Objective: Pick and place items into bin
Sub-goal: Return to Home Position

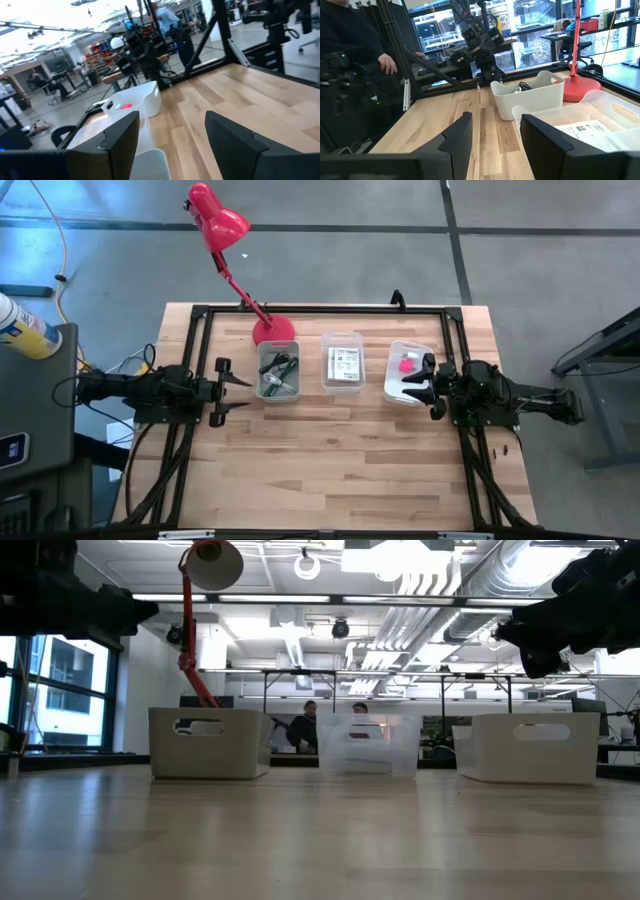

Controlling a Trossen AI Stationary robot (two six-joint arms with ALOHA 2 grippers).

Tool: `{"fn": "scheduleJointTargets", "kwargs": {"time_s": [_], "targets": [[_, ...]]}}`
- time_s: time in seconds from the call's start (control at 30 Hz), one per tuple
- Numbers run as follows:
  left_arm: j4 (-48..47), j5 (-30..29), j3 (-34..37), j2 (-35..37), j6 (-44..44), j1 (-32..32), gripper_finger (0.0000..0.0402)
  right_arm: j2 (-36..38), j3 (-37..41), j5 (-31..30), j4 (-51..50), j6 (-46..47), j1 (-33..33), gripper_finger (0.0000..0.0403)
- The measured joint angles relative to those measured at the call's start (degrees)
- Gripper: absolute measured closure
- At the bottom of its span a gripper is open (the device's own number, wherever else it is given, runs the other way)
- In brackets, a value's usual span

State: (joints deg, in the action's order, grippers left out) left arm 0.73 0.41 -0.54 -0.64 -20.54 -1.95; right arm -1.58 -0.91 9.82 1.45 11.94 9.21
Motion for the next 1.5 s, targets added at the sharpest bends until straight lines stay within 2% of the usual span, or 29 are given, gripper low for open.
{"fn": "scheduleJointTargets", "kwargs": {"time_s": [1.5], "targets": [[0.0, 0.0, 0.0, 0.2, 0.0, -0.3, 0.0185, 0.0, 0.0, 0.0, 0.0, 0.0, 0.0, 0.0241]]}}
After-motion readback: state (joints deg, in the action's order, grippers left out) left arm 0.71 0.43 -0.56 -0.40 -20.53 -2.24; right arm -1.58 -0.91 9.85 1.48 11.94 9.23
